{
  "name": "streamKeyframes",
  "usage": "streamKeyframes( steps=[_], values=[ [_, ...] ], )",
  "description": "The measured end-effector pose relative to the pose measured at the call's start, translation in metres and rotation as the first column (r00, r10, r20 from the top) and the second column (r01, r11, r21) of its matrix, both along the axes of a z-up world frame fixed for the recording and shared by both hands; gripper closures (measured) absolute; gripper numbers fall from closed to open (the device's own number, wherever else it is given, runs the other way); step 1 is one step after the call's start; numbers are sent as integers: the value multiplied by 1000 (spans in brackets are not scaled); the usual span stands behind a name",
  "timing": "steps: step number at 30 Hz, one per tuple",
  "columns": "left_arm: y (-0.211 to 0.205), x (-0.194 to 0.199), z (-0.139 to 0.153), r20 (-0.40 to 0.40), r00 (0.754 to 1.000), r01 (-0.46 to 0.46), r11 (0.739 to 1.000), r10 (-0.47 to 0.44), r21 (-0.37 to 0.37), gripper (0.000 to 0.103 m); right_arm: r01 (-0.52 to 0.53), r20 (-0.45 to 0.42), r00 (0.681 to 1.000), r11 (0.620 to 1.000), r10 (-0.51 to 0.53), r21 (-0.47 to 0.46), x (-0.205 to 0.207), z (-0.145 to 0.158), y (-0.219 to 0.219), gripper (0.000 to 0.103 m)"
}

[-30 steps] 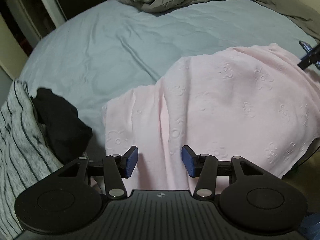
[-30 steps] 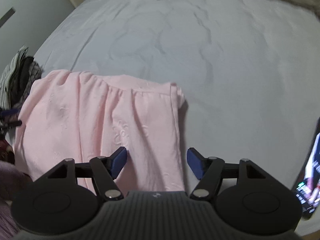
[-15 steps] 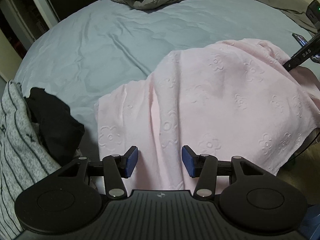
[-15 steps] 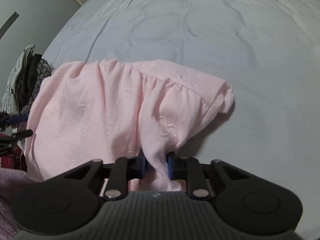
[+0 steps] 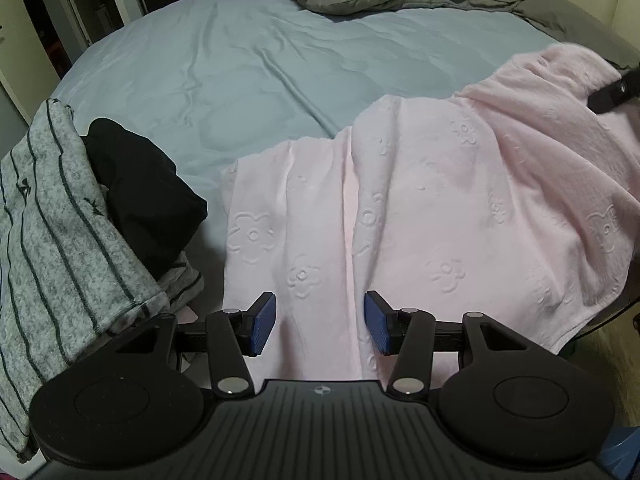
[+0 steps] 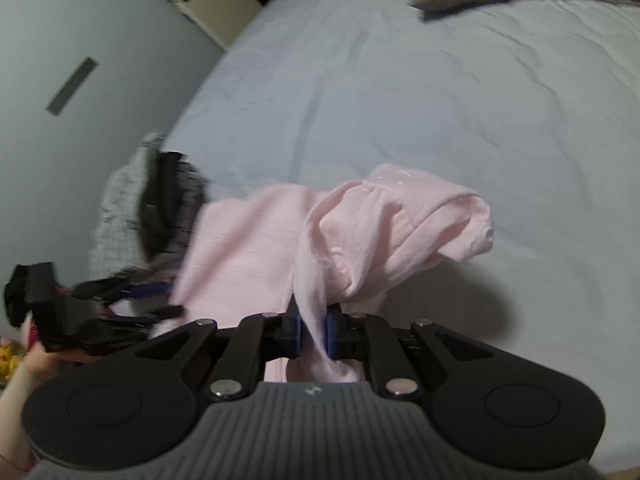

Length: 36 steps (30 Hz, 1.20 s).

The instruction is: Fold clothes

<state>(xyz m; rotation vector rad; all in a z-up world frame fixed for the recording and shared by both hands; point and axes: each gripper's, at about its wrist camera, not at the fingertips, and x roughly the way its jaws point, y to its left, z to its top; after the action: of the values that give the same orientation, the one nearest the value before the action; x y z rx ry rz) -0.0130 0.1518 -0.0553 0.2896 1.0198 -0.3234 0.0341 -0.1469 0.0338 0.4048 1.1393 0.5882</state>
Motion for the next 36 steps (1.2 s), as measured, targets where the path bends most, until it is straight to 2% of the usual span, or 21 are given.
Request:
streamKeyframes(
  steps=[4,8,16,23,26,27,30,36],
  values=[
    [-2,-1,7,8,1000,3,1000,-3,8,57,-58,17,998,997,57,47,15,19,43,91],
    [1,0,14,8,1000,-20,1000,20,8,57,-118,23,993,992,117,54,25,29,88,91],
    [25,0,20,-7,994,-109,994,109,12,57,-209,-25,977,977,211,50,45,3,168,91],
    [43,-2,23,-6,987,-160,987,160,6,57,-248,-45,967,968,249,21,59,-19,224,91],
    [46,-3,24,-2,986,-169,986,169,9,57,-262,-54,964,965,262,-2,62,-28,240,83],
    [47,-3,25,0,985,-171,985,171,9,57,-260,-56,964,966,259,-4,63,-29,244,73],
    [50,-4,27,10,984,-176,984,176,10,57,-262,-43,964,965,262,15,63,-26,249,60],
    [57,-8,31,27,979,-200,980,200,10,57,-264,29,964,962,263,73,61,1,242,53]
  ],
)
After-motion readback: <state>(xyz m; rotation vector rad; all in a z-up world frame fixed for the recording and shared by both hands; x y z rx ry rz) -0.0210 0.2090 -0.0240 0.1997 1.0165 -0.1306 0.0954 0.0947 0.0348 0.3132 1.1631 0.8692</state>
